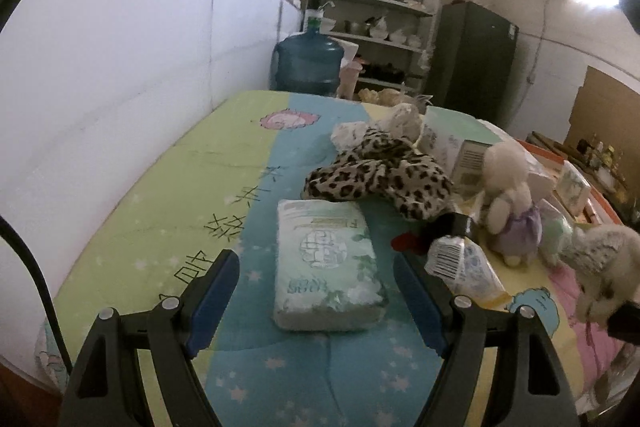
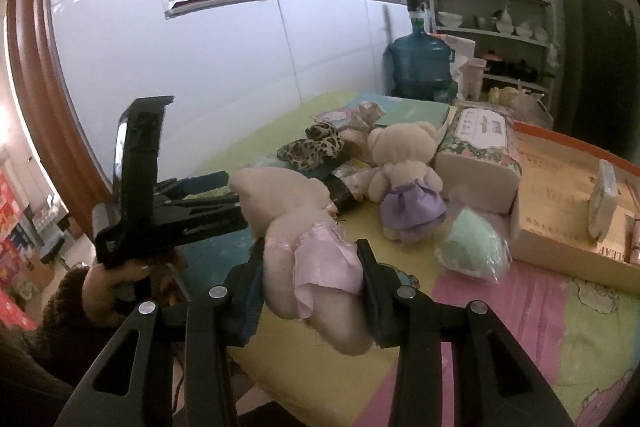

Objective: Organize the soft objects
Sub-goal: 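Grasp the green-printed tissue pack with the left tool while the right tool grasps the teddy bear in pink dress, then carry the tissue pack and teddy bear with both tools over the tray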

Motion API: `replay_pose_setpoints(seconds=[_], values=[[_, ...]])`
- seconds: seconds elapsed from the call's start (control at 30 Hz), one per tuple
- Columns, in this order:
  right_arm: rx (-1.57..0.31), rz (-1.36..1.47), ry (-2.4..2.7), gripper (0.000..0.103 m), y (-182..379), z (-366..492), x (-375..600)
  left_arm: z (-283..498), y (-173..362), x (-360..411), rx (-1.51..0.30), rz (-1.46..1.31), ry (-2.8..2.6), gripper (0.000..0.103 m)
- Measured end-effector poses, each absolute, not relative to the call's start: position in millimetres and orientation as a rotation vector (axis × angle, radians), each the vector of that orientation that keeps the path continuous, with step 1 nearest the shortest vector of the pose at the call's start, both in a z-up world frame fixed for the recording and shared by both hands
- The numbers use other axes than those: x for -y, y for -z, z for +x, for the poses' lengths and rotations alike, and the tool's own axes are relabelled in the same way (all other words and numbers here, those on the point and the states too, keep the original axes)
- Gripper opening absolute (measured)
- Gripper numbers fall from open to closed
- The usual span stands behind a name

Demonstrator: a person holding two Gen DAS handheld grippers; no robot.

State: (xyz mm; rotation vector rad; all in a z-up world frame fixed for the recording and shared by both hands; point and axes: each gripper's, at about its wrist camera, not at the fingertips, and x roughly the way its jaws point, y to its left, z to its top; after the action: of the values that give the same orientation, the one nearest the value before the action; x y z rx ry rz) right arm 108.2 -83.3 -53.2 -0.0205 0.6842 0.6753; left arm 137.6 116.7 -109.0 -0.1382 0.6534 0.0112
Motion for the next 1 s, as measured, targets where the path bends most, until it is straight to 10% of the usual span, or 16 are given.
replay_pose_setpoints(seconds=[0.37,1.0], values=[[-0.691,0.005,-0.673,0.043,56.0,111.0,87.4,145.5,118.4,-119.9,-0.698,-0.165,-0.014,0.052],[-0.670,0.020,-0.678,0.043,51.1,106.4,91.3,117.1,97.2,-120.3,-0.637,-0.177,-0.027,0.048]])
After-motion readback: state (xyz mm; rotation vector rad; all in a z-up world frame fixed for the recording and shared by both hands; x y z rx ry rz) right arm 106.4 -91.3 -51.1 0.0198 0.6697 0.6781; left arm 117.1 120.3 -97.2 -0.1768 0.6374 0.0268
